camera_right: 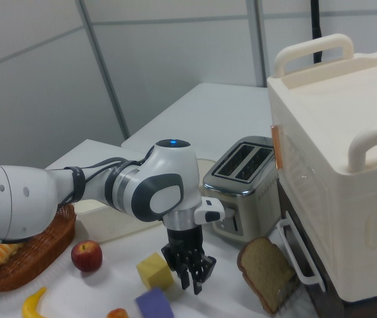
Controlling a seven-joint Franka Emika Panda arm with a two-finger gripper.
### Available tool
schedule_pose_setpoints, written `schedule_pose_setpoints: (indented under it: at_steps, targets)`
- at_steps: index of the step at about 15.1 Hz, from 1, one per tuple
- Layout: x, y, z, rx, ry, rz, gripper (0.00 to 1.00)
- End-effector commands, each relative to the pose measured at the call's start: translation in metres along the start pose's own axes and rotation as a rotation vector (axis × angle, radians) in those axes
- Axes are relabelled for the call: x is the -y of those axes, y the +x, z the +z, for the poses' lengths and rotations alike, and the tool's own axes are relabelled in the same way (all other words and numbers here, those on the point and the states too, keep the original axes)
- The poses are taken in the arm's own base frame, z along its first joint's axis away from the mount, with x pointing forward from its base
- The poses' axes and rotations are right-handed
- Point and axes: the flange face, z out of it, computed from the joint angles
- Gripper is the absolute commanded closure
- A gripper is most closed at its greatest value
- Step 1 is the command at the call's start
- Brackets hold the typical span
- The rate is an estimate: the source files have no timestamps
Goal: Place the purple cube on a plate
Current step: 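Close the gripper on the purple cube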
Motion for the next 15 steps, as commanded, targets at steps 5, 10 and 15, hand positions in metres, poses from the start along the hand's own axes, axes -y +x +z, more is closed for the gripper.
schedule_pose_setpoints:
  at_steps: [5, 10, 15]
  targets:
    - [-0.026, -0.039, -0.046, 0.046, 0.032, -0.038, 0.01]
    - [-0.018, -0.063, -0.068, 0.112, 0.054, -0.092, 0.00]
    - [-0.005, -0.070, -0.060, 0.188, 0.072, -0.127, 0.00]
